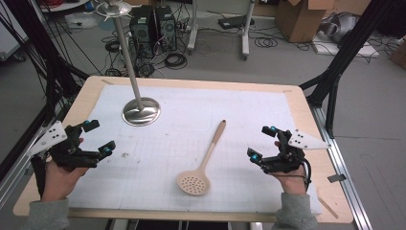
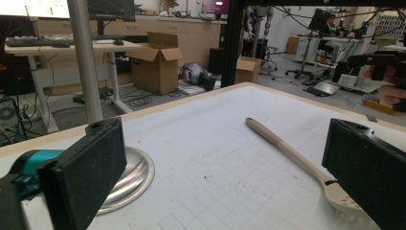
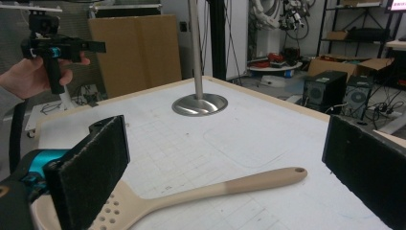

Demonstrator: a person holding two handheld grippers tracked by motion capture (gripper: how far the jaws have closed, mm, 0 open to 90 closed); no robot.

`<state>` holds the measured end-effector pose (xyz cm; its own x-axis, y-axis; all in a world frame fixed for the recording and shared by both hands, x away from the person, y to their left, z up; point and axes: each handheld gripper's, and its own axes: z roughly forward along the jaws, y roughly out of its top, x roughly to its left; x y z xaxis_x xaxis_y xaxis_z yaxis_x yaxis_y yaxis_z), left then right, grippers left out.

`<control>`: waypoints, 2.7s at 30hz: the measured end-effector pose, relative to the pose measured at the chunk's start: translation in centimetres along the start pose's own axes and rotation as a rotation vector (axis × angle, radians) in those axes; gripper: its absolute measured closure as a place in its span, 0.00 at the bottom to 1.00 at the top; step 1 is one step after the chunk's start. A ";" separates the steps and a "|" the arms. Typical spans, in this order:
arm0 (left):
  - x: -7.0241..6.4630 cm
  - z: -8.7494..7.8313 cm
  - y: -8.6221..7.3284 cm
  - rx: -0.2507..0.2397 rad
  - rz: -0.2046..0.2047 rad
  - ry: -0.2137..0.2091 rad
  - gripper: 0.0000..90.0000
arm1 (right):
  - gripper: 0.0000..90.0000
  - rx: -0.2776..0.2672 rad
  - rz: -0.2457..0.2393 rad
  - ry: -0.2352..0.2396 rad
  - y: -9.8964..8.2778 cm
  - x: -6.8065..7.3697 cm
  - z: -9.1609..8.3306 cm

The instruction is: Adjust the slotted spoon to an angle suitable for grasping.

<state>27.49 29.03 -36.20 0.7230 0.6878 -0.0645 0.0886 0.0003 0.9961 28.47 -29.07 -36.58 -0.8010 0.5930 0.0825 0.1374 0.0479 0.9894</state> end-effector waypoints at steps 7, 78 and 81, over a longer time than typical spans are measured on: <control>-0.1 0.1 0.0 0.003 -0.004 0.001 0.02 | 0.06 0.029 0.004 0.004 -0.1 0.3 0.6; -0.4 -0.6 -1.2 0.047 -0.022 0.018 0.02 | 0.99 0.495 -0.093 0.143 -5.9 4.9 15.0; -0.4 -0.6 -1.2 0.047 -0.022 0.019 0.02 | 0.99 0.507 -0.097 0.148 -6.0 5.0 15.2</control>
<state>26.73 29.18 -37.33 0.7077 0.7015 -0.0848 0.1370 -0.0186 0.9904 32.52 -14.18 -43.97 -0.8927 0.4483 0.0462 0.2938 0.5010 0.8140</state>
